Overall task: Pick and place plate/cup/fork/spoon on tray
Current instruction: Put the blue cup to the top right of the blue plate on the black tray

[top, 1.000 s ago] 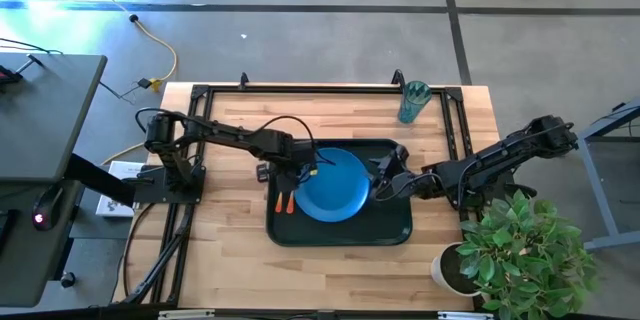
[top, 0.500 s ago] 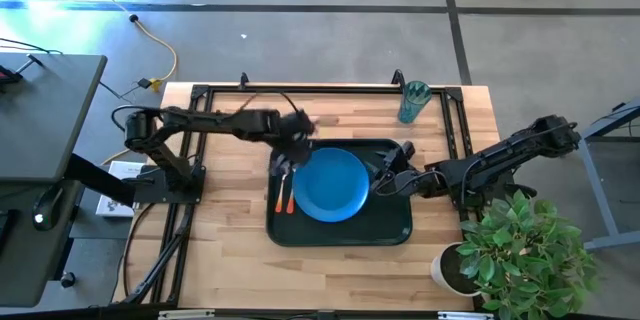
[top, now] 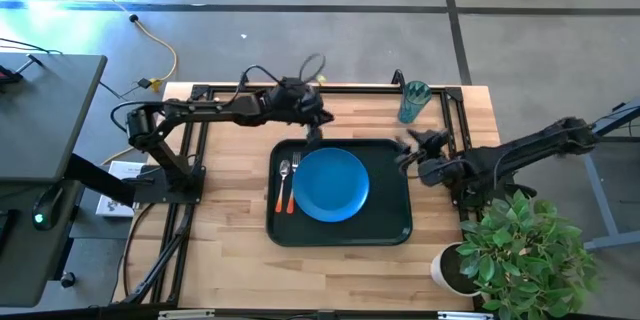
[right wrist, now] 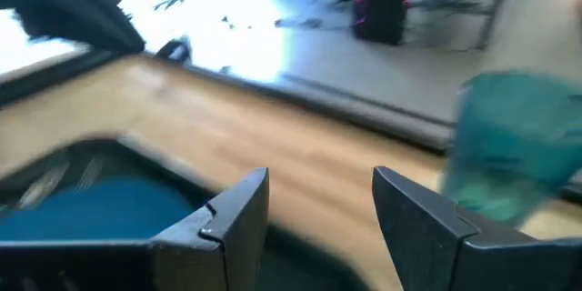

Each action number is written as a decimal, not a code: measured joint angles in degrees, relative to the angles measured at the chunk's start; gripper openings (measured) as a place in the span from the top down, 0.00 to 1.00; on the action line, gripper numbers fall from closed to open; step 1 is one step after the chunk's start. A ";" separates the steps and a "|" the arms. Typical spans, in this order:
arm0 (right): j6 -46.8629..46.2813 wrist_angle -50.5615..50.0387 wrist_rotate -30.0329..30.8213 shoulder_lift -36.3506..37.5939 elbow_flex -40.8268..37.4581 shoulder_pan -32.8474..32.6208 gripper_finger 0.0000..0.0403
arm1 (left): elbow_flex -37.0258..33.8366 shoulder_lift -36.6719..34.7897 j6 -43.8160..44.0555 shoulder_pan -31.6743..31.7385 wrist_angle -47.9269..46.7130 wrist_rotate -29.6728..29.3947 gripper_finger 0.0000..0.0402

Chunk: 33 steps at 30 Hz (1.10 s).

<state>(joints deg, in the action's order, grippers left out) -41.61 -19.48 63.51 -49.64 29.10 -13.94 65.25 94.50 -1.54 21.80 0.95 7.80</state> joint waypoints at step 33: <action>0.06 -12.95 -11.04 19.49 0.02 27.37 0.53 | 57.32 44.80 21.88 3.08 6.56 -10.05 0.49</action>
<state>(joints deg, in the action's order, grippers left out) -41.55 -32.43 52.47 -30.15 29.12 13.43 122.58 139.30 20.35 24.88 7.51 -2.25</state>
